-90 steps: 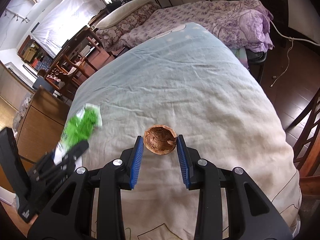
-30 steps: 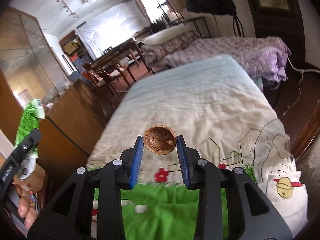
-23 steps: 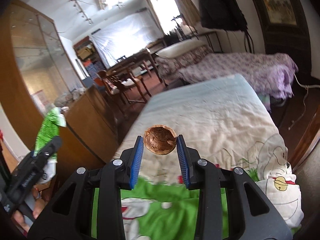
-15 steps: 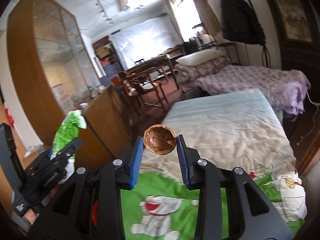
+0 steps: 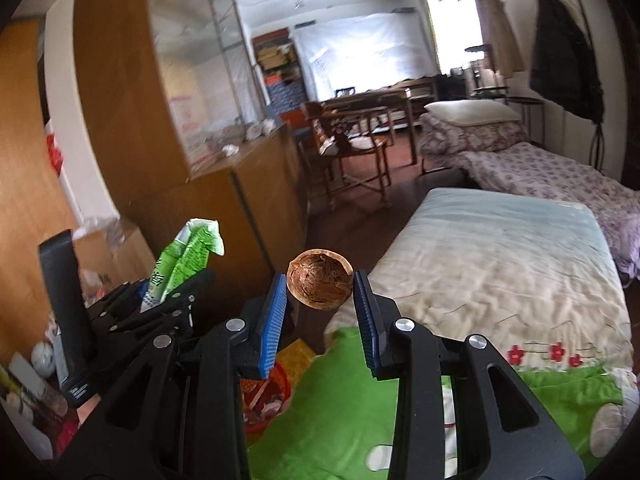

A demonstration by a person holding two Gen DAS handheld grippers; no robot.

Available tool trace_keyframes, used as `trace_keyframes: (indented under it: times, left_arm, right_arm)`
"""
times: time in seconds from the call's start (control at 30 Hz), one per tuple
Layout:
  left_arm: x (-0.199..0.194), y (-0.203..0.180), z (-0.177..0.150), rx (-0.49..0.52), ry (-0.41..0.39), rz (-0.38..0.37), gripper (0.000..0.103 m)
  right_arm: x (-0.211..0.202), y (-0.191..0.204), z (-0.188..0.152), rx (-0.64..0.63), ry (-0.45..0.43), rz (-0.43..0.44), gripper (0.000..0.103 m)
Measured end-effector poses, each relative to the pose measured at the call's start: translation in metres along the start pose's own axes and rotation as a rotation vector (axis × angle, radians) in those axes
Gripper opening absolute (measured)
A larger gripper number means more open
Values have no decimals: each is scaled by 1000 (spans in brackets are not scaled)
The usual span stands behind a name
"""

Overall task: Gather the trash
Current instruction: 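Carry the tea carton and nut shell with both tools to the red basket, then open both tools over the red basket to drop the carton and shell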

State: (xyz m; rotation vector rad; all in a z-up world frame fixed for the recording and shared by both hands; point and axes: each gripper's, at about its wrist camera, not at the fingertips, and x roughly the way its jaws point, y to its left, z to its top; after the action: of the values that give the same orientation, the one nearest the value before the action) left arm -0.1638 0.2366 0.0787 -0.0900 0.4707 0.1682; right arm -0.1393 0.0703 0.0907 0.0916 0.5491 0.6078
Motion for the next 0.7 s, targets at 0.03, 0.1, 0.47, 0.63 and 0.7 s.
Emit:
trace_keyframes:
  times: [0.03, 0.1, 0.47, 0.63, 0.7]
  left_arm:
    - [5, 11, -7, -13, 24, 4, 51]
    - [20, 32, -21, -30, 74, 21, 52]
    - [96, 137, -137, -240, 437, 71, 82]
    - [70, 174, -148, -259, 428, 187, 94]
    - [64, 191, -156, -271, 440, 234, 95]
  right_arm:
    - [6, 5, 0, -7, 11, 2, 35]
    - [17, 17, -5, -26, 38, 7, 35]
    - [107, 59, -36, -106, 257, 81, 35]
    - [156, 88, -58, -155, 385, 170, 35]
    - [179, 100, -72, -171, 451, 209, 35]
